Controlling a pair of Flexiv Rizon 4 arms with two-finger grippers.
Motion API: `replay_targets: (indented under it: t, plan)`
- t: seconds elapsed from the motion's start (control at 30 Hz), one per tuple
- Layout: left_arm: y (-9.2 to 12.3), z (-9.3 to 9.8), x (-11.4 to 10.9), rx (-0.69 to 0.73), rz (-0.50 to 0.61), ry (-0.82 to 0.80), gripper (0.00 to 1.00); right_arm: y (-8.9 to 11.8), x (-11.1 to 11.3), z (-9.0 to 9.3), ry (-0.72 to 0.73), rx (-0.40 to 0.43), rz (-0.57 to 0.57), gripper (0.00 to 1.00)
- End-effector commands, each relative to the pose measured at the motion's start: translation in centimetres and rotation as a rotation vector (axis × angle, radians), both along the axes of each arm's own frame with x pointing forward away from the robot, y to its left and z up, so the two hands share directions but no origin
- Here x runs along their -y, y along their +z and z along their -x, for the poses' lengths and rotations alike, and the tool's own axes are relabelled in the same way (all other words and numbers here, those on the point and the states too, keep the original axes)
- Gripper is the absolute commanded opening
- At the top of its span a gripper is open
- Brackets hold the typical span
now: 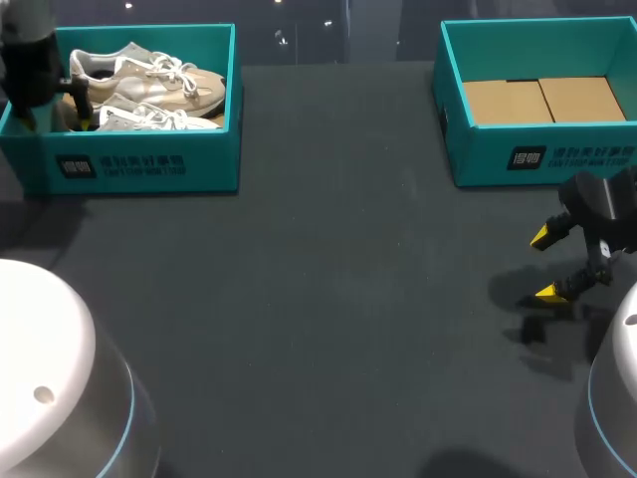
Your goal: Take the shoe out of the shoebox, open the shoe tongue, remove and reinsert the insole, then place the shoe into the shoebox
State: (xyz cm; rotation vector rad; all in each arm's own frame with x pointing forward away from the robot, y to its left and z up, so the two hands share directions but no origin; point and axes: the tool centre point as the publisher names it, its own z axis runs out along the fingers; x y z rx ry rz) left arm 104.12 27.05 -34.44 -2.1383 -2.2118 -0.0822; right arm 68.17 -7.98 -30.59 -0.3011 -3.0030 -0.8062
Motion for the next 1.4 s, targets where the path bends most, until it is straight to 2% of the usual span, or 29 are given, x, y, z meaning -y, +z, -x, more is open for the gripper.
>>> replay_targets:
  t: [0.03, 0.17, 0.33, 0.37, 0.4, 0.47, 0.53, 0.93, 1.13, 1.4]
  plan:
    - [-0.7, -0.5, -0.1, -0.011, -0.002, 0.000, 0.89, 0.0, -0.1, 0.1, -0.002, 0.001, 0.003, 1.00]
    - [-1.3, -0.5, -0.2, -0.019, -0.008, 0.001, 0.87, 0.0, -0.1, 0.1, -0.002, 0.001, 0.003, 1.00]
    - [-1.7, -0.2, -0.4, -0.029, -0.015, 0.001, 0.80, 0.0, -0.1, 0.1, -0.002, 0.001, 0.003, 1.00]
    - [-1.8, -0.1, -0.5, -0.032, -0.017, 0.000, 0.67, 0.0, -0.1, 0.1, -0.002, 0.001, 0.003, 1.00]
    - [-1.9, 0.0, -0.5, -0.033, -0.018, 0.000, 0.47, 0.0, -0.1, 0.1, -0.002, 0.001, 0.003, 1.00]
    - [-2.0, 0.0, -0.6, -0.035, -0.022, -0.001, 0.26, 0.0, -0.1, 0.1, -0.002, 0.001, 0.003, 1.00]
    - [-2.1, 0.1, -0.7, -0.036, -0.026, -0.001, 0.00, 0.0, -0.1, 0.1, -0.002, 0.001, 0.003, 1.00]
    - [-1.4, 0.3, -1.5, -0.033, -0.026, -0.015, 0.00, 0.0, -0.1, 0.1, -0.002, 0.001, 0.003, 1.00]
    - [0.3, 0.2, -2.0, -0.015, -0.010, -0.006, 0.00, 0.0, -0.1, 0.1, -0.002, 0.001, 0.003, 1.00]
    - [3.8, -0.6, -2.3, 0.001, -0.004, 0.024, 0.00, 0.0, -0.1, 0.1, -0.002, 0.001, 0.003, 1.00]
